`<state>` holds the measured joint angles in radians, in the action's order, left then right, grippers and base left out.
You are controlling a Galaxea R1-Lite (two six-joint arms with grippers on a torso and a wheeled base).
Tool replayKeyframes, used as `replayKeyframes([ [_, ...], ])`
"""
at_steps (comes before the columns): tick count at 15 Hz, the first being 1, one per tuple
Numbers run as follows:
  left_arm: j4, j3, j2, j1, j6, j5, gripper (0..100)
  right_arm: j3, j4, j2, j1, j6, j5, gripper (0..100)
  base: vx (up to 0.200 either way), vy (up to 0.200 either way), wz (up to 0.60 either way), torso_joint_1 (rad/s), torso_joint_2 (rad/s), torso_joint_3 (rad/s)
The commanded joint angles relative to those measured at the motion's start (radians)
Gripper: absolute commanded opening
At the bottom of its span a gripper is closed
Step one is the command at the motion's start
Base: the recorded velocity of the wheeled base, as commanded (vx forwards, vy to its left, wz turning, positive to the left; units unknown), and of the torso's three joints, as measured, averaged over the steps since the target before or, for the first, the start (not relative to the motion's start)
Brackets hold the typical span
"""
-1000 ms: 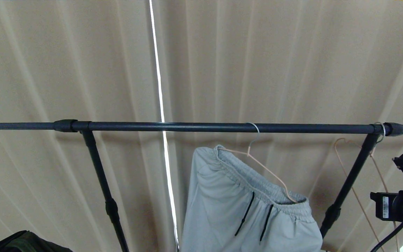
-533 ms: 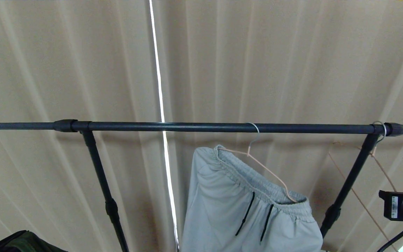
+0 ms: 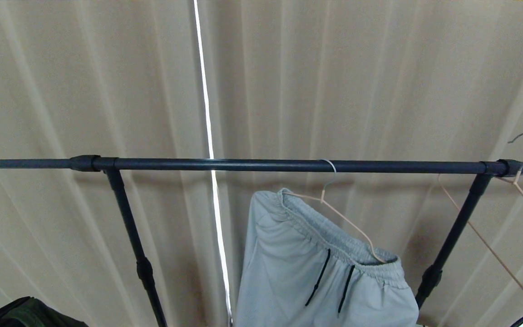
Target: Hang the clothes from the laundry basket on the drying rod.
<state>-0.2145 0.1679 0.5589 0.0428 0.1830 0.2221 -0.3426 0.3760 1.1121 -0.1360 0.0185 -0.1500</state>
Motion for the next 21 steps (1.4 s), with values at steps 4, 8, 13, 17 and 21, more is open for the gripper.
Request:
replayKeyframes([
  [4, -0.022, -0.007, -0.002, 0.000, 0.001, 0.000, 0, 0.042, -0.006, -0.140, -0.001, -0.005, 0.000, 0, 0.000, 0.000, 0.00, 0.000, 0.00, 0.000],
  [8, -0.023, -0.007, -0.002, 0.000, 0.004, -0.001, 0, 0.059, -0.006, -0.161, -0.001, -0.019, 0.003, 0, -0.100, 0.000, 0.00, 0.002, 0.00, 0.000],
  [13, -0.025, -0.005, -0.002, 0.000, 0.003, -0.001, 0, 0.057, -0.006, -0.158, -0.001, -0.019, 0.006, 0, -0.200, 0.000, 0.00, 0.002, 0.00, 0.000],
  [17, -0.029, -0.007, -0.002, 0.000, 0.003, -0.001, 0, 0.057, -0.006, -0.155, -0.001, -0.019, 0.007, 0, -0.050, 0.000, 0.00, 0.002, 0.00, 0.002],
  [21, -0.029, -0.007, -0.004, 0.000, 0.004, -0.001, 0, 0.062, -0.006, -0.156, -0.001, -0.019, 0.009, 0, 0.000, 0.000, 0.00, 0.000, 0.00, 0.000],
])
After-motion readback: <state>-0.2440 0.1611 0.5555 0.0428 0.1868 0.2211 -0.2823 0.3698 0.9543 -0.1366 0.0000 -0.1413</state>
